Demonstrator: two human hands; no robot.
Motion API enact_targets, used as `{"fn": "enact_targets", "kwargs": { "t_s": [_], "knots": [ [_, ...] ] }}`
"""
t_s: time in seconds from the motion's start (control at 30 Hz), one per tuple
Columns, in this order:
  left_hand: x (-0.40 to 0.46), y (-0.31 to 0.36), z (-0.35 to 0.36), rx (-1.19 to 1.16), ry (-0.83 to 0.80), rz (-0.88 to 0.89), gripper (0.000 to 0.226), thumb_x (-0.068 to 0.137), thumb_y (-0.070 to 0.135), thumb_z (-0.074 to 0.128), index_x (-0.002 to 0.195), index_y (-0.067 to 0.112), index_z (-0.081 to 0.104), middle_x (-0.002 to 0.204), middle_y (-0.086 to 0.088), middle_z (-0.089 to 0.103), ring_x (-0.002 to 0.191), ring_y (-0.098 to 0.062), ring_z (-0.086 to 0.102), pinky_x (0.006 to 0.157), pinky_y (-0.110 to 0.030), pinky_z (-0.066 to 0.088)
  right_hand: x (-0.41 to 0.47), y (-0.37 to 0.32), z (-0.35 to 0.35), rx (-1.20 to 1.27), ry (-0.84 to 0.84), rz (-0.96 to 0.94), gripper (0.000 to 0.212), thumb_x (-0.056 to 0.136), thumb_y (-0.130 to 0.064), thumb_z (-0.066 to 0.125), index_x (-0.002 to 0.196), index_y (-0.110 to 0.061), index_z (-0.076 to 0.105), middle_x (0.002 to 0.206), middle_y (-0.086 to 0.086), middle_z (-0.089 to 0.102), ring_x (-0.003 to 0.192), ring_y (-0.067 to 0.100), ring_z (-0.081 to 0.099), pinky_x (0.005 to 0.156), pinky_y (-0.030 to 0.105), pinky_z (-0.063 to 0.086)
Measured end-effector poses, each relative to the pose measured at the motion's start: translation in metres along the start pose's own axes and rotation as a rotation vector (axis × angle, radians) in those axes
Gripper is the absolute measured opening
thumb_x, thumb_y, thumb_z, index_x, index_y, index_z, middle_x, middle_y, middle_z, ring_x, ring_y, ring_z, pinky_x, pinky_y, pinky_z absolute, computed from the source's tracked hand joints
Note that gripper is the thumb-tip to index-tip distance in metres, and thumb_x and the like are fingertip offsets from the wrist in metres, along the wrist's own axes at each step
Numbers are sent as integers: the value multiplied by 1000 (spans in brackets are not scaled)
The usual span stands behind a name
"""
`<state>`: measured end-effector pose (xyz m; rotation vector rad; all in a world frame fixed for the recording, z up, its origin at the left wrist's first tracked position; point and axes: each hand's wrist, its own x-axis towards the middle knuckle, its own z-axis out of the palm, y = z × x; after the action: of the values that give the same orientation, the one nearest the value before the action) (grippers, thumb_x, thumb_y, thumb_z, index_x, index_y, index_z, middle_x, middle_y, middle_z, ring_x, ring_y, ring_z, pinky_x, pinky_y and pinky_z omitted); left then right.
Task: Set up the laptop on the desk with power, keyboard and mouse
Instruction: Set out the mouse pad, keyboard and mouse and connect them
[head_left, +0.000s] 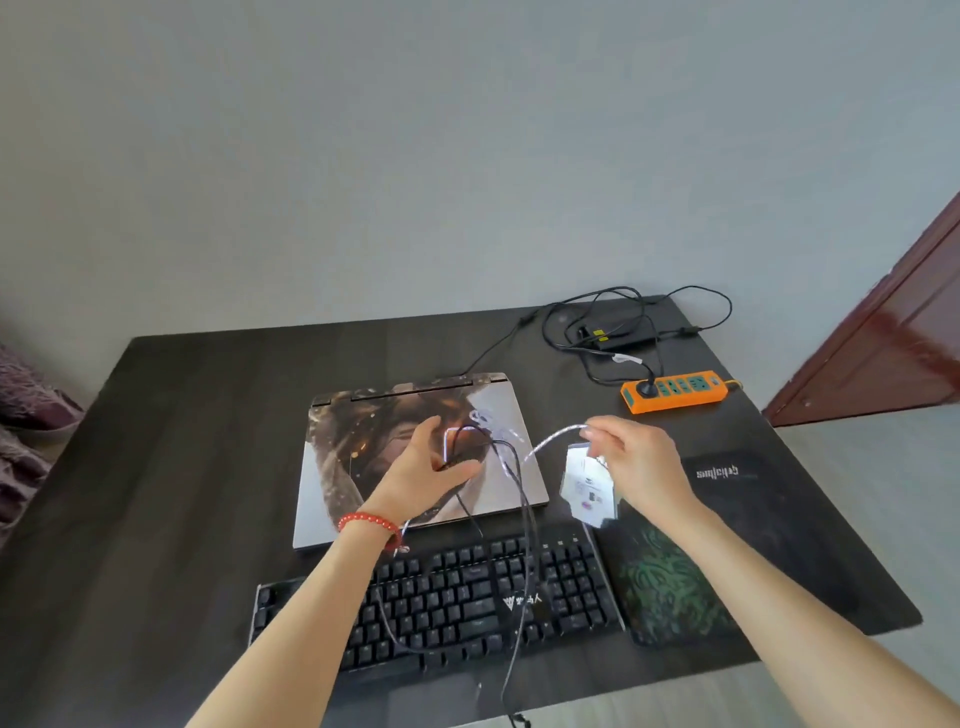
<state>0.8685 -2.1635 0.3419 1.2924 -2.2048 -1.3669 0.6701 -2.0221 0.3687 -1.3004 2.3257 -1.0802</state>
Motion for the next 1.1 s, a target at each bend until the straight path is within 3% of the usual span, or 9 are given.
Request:
{"fn": "enact_targets", "kwargs": {
  "t_s": [0.07, 0.2, 0.43, 0.57, 0.7, 0.8, 0.87, 1.0, 1.1],
  "knots": [
    [6, -8, 1, 152, 54, -19, 63, 88, 24, 58, 140, 15, 24, 95, -6, 58, 89, -22, 55, 86, -33, 43, 1, 12, -10, 27, 71, 86, 19, 90, -16, 52, 75, -20, 63, 61, -12, 60, 55, 6, 49, 62, 29, 35],
    [13, 0, 14, 160, 59, 21, 50, 90, 20, 52, 136, 11, 35, 118, -14, 57, 105, -27, 54, 90, -32, 42, -5, 29, -22, 40, 133, 159, 22, 90, -13, 51, 72, -25, 60, 61, -11, 62, 56, 11, 50, 60, 31, 37],
    [9, 53, 87, 303, -24, 418, 43, 90, 35, 49, 132, 27, 43, 136, 2, 45, 129, -21, 33, 107, -47, 27, -11, 51, -60, -174, 237, 74, 15, 92, -20, 51, 92, -16, 65, 68, -5, 64, 68, 21, 56, 65, 35, 42],
    [14, 81, 122, 338, -225, 436, 31, 94, 37, 42, 93, 16, 66, 84, -2, 61, 86, -21, 58, 80, -30, 41, -6, 73, -87, -104, 393, 104, 15, 91, -12, 49, 93, -10, 64, 74, 5, 68, 72, 29, 59, 63, 35, 40],
    [29, 91, 139, 396, -162, 426, 35, 95, 33, 42, 75, 12, 61, 78, -5, 59, 77, -25, 59, 68, -29, 41, 2, 103, -120, -69, 471, 162, 14, 91, -14, 50, 91, -10, 64, 80, 9, 71, 74, 31, 60, 62, 32, 38],
    [41, 94, 141, 527, -189, 369, 28, 92, 31, 47, 84, 12, 64, 83, -2, 46, 81, -28, 59, 73, -32, 46, 6, 124, -132, -107, 453, 206, 13, 91, -16, 52, 91, -12, 64, 81, 6, 71, 78, 33, 60, 61, 32, 36],
    [48, 101, 150, 587, -204, 338, 23, 89, 33, 51, 101, 18, 63, 105, -4, 50, 93, -25, 57, 86, -36, 47, 10, 138, -138, -89, 410, 248, 12, 90, -17, 52, 89, -14, 64, 74, -4, 65, 78, 31, 58, 62, 31, 34],
    [52, 126, 184, 538, -190, 393, 50, 84, 48, 54, 130, 29, 43, 138, 4, 40, 126, -21, 36, 104, -42, 34, 14, 161, -145, -59, 354, 191, 13, 91, -12, 49, 87, -16, 61, 72, -12, 64, 67, 18, 52, 59, 30, 31],
    [49, 143, 220, 462, -279, 434, 17, 89, 37, 51, 103, 28, 57, 107, 2, 64, 102, -22, 56, 87, -35, 44, 20, 175, -153, 14, 378, 162, 12, 91, -12, 49, 86, -16, 60, 67, -12, 64, 63, 16, 52, 60, 30, 35]
  ]
}}
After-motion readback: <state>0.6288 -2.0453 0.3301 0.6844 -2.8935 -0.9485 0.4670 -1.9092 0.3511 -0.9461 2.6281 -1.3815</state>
